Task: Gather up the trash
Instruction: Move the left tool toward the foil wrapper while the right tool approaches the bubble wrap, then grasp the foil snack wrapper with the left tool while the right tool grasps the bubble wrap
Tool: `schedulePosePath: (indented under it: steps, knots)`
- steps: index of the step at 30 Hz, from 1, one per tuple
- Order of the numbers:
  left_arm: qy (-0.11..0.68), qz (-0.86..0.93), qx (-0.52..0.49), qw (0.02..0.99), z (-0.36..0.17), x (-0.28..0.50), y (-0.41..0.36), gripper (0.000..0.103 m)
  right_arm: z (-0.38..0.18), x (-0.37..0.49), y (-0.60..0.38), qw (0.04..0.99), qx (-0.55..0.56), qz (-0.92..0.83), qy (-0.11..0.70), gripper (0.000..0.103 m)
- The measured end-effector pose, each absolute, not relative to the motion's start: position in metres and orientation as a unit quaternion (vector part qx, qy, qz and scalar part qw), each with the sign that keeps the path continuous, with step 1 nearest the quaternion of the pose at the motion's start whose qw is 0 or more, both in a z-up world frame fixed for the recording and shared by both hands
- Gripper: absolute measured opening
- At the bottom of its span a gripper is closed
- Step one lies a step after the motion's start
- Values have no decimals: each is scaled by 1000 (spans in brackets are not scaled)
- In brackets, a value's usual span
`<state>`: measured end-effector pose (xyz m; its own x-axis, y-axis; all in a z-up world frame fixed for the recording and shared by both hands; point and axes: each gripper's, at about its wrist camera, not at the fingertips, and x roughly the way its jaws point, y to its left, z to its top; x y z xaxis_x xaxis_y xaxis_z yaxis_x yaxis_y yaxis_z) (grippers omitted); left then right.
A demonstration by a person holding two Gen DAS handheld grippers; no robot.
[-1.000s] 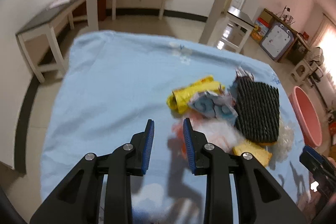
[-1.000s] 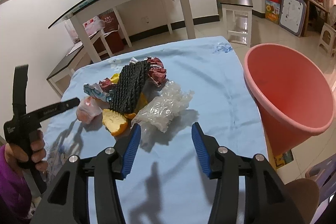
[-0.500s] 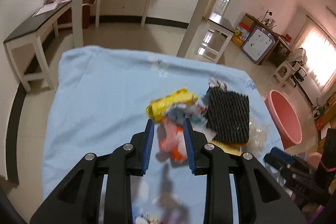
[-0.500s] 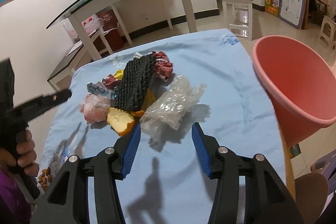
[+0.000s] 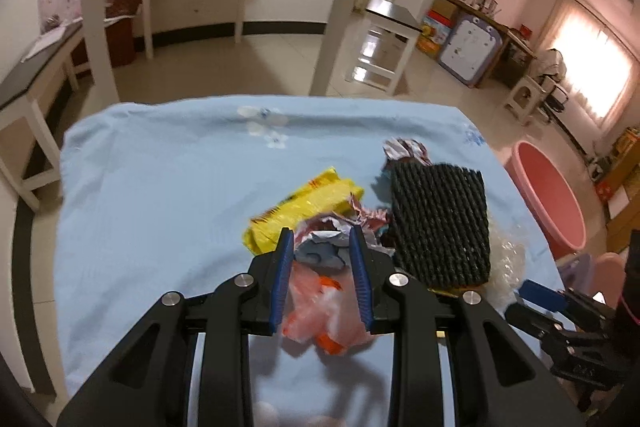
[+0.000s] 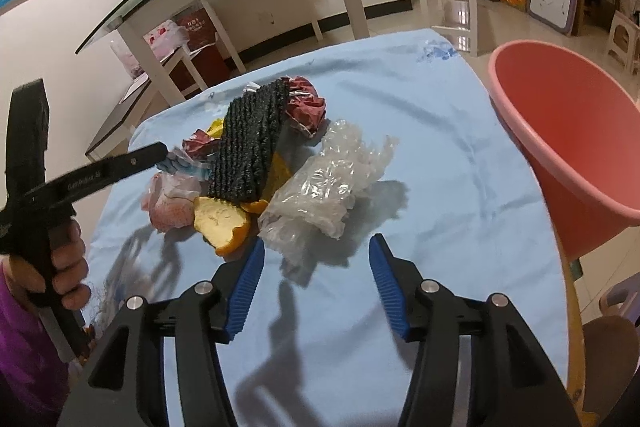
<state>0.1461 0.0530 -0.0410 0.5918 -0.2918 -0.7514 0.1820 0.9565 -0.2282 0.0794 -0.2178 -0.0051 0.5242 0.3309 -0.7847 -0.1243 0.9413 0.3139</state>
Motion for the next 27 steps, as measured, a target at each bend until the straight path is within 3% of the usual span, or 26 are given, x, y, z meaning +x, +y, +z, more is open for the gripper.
schedulePosePath:
  steps: [20,27]
  knots:
    - [452,-250,-55,855,-48,109,12,29,-9,92,-234,871,139,98,462,58]
    - [438,-206,-72,872,-37,115,26,29,-8,94,-239,871,150,102,457,58]
